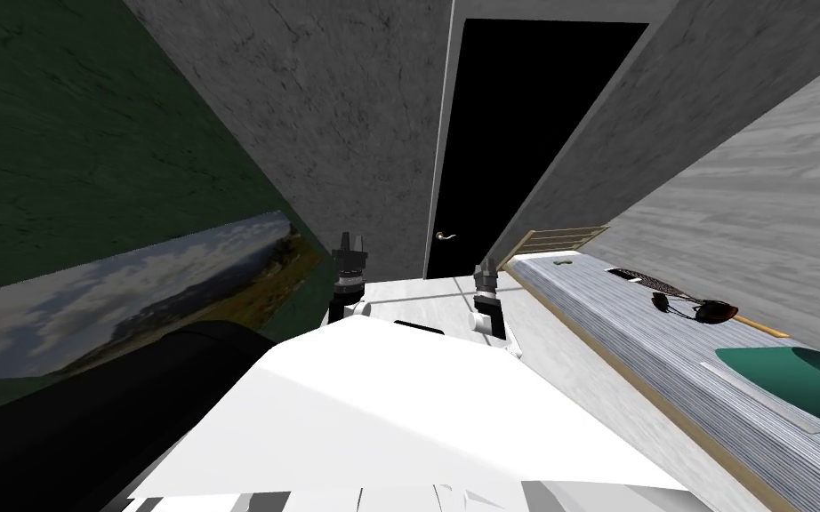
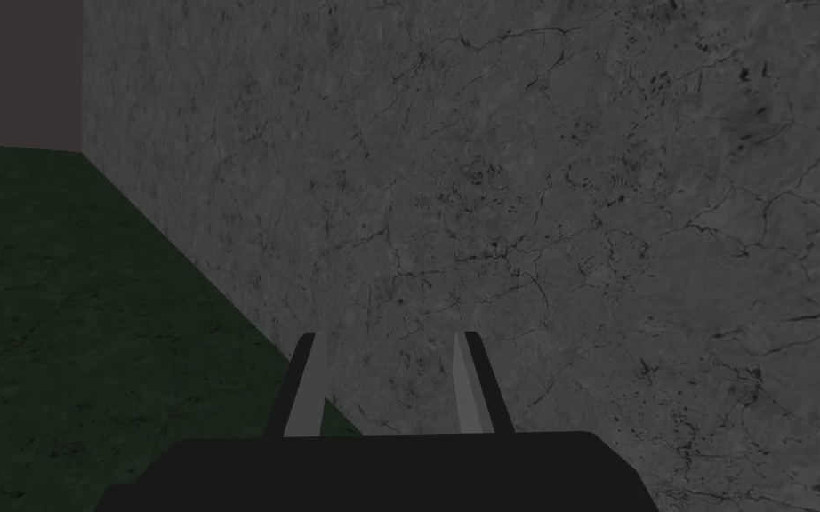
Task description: Pull the door open
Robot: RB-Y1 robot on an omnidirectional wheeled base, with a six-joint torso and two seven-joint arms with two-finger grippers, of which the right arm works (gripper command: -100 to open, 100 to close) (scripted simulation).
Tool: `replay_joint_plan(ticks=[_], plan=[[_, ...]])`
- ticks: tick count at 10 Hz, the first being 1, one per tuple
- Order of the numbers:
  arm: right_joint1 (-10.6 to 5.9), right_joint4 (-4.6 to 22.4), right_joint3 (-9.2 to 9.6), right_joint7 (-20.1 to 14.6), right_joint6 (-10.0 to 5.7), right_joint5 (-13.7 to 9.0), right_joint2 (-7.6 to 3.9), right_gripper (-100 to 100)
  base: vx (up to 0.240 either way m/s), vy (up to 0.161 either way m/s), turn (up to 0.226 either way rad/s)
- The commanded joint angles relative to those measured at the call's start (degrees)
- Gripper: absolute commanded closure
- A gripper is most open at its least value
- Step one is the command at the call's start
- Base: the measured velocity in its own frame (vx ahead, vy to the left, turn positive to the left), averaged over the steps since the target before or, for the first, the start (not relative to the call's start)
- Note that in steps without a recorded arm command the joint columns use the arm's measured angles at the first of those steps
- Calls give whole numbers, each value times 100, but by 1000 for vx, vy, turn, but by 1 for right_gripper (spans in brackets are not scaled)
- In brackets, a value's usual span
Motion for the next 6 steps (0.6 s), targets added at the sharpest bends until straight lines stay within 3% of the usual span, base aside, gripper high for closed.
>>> replay_joint_plan(ticks=[1, 6], plan=[[-120, 286, -28, -12, -35, -14, -46, -100, 97, -31, 180], [-506, 1257, -126, -55, -130, -64, -199, -100, 96, -40, 156]])
